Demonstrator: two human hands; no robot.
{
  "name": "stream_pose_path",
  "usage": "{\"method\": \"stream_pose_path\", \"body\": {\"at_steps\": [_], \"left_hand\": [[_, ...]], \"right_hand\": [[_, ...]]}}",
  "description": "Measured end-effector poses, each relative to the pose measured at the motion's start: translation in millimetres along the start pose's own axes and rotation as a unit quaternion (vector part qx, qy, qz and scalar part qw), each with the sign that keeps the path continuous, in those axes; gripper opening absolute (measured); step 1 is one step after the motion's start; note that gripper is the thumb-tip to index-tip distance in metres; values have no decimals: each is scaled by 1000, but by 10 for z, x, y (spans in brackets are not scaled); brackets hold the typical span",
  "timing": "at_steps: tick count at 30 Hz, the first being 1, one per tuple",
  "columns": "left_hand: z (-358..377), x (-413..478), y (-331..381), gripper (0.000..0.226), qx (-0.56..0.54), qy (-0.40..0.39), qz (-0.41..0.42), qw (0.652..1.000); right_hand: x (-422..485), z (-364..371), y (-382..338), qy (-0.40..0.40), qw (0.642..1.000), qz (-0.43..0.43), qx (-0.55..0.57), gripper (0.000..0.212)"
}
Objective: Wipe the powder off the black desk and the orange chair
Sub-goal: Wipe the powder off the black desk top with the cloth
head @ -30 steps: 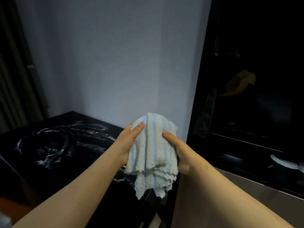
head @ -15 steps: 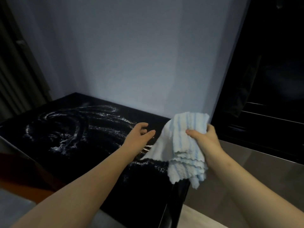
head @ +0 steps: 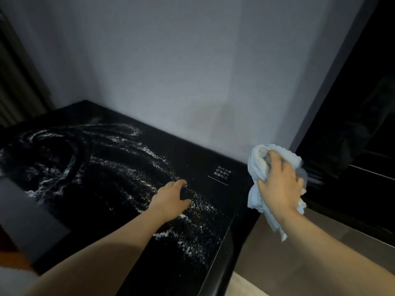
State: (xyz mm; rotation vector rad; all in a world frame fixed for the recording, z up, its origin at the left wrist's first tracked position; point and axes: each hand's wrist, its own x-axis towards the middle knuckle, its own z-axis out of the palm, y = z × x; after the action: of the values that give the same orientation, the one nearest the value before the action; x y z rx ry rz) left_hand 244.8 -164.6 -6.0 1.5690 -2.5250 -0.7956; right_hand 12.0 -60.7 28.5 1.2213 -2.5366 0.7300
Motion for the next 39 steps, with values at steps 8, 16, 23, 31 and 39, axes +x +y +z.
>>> {"method": "stream_pose_path", "body": {"at_steps": [8,16,23,31,39], "left_hand": [[508,528,18,74,145,-54,-87,984],[597,988,-18,87,104,-47,-122,986],[679,1033,-47,98,127,-141,-97,977],[628,1084,14,103,152,-170,-99,969],[511,1113,50,106,195,-217,-89,953]], "right_hand": [[303,944,226,-191,964,-140,-116,62],[247,1435,408,-318,938,-140,-13,61],[751,1794,498,-256,960,-84,-71,54],[310,1582,303,-272,945,-150,-100,54],[1112,1778,293,-244,964,-71,-80,44]]}}
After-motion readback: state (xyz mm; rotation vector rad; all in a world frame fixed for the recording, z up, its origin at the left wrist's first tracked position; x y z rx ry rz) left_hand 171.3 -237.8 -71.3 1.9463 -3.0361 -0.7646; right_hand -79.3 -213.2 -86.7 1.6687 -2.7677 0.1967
